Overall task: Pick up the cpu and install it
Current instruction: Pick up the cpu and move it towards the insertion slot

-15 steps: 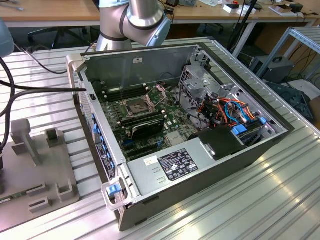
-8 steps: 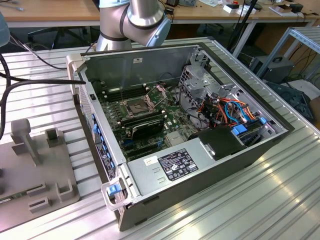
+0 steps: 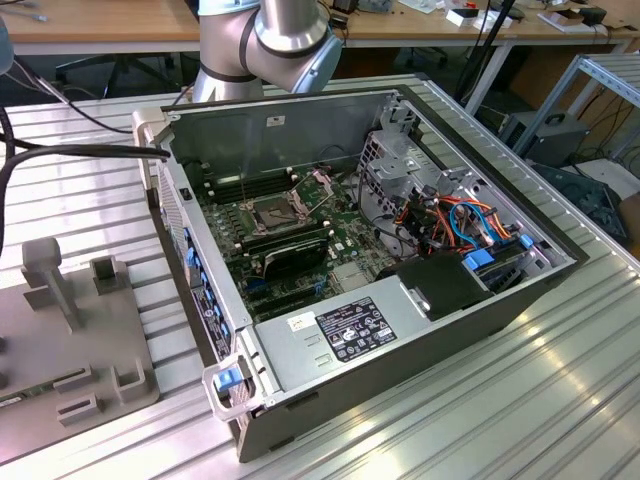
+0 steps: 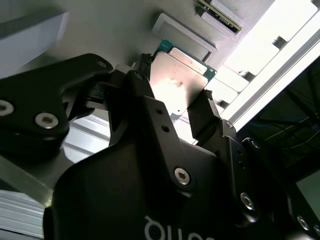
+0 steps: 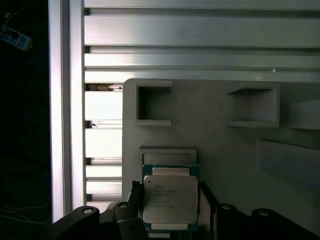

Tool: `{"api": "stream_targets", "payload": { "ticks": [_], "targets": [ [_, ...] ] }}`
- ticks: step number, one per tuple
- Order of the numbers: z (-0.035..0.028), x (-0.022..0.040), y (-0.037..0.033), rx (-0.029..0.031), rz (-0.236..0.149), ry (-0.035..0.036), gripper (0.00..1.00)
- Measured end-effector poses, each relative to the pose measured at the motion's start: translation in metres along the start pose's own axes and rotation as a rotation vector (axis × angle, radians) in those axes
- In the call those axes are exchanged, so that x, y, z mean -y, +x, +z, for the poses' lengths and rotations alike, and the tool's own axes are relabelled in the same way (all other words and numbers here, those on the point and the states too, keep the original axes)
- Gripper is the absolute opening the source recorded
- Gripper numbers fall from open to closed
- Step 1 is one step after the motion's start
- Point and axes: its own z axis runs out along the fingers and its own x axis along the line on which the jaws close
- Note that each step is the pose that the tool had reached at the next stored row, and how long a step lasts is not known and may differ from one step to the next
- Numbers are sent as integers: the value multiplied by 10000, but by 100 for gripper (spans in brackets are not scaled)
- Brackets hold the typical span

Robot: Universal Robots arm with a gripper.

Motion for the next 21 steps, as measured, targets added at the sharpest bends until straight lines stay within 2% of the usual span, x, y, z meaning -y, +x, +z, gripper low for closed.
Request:
{"api": "stream_targets", "payload": {
  "ticks": [10, 14, 21],
  "targets": [
    [-131, 0, -2, 1, 0, -2, 55],
    [-219, 0, -3, 1, 0, -1, 55],
    [-309, 0, -5, 0, 0, -1, 55]
  ]
}}
